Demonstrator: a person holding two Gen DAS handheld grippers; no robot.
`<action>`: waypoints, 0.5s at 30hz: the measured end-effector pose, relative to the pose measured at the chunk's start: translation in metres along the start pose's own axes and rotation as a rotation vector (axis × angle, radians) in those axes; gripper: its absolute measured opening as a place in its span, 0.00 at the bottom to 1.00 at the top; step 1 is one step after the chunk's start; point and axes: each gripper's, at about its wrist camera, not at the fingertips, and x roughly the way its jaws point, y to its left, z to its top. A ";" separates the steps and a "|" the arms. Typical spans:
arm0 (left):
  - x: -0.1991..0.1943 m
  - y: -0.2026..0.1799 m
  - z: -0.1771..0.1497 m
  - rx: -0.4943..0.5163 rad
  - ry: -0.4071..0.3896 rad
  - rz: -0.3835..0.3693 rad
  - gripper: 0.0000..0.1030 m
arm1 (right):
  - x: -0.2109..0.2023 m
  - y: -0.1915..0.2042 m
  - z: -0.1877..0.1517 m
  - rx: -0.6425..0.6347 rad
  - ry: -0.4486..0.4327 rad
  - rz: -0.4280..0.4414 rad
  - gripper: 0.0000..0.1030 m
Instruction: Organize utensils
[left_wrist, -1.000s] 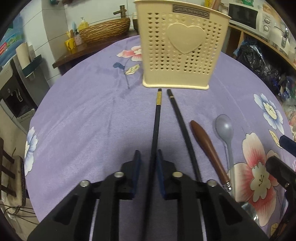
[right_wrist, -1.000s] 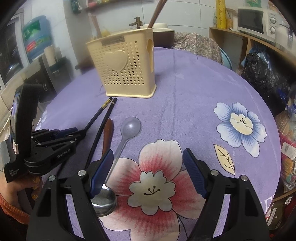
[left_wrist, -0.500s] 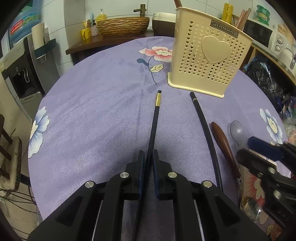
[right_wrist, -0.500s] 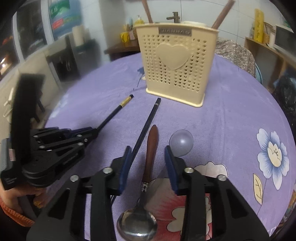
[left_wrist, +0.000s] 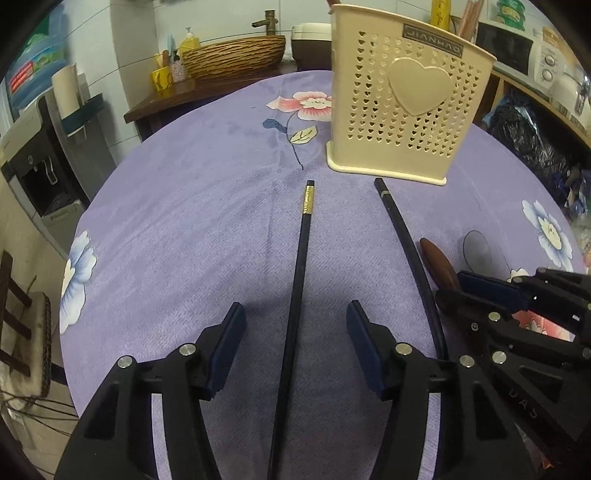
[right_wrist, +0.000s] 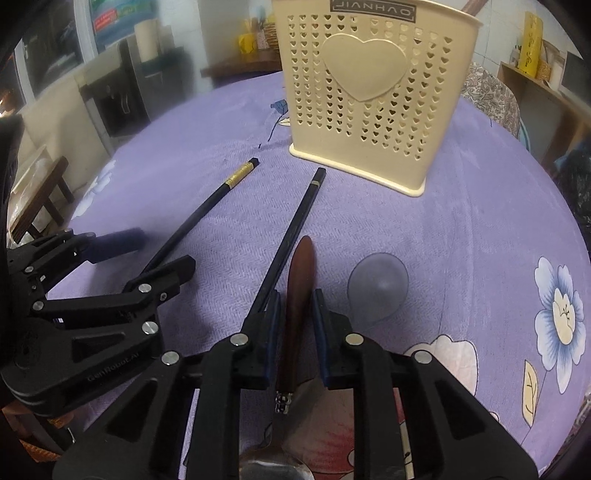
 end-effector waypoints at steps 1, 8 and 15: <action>0.001 0.000 0.002 0.006 0.002 -0.004 0.54 | 0.002 0.001 0.002 -0.004 0.002 -0.001 0.18; 0.016 0.005 0.027 0.051 0.054 -0.030 0.49 | 0.010 0.004 0.014 -0.015 0.014 -0.016 0.18; 0.027 0.009 0.043 0.060 0.087 -0.037 0.46 | 0.013 0.006 0.018 -0.020 0.010 -0.016 0.16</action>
